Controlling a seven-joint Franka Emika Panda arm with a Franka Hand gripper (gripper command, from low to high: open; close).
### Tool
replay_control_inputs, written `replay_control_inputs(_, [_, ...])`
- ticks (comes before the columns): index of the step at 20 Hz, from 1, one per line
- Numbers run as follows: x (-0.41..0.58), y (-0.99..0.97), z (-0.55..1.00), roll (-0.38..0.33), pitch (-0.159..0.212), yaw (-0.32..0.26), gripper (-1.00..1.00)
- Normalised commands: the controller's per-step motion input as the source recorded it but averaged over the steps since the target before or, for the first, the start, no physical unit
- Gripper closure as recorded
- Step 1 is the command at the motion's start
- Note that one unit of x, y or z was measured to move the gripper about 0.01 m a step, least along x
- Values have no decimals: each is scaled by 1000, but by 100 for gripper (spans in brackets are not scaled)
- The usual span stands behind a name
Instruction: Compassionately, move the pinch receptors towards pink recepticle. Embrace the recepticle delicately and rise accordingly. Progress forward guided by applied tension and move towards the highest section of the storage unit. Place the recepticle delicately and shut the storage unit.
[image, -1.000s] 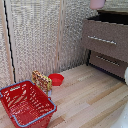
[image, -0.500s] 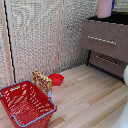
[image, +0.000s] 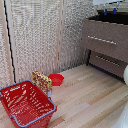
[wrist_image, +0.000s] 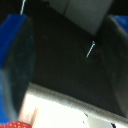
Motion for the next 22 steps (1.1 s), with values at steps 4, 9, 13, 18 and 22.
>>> replay_control_inputs(4, [0, 191, 200, -6, -54, 222, -100])
replay_control_inputs(9, [-61, 0, 238, -176, -86, 221, -100])
replay_control_inputs(13, [-110, 4, 181, -269, -68, 157, -100])
replay_control_inputs(18, [-245, 28, 89, -356, -11, 116, -100])
replay_control_inputs(22, [-387, 182, 0, -375, 9, 40, -100])
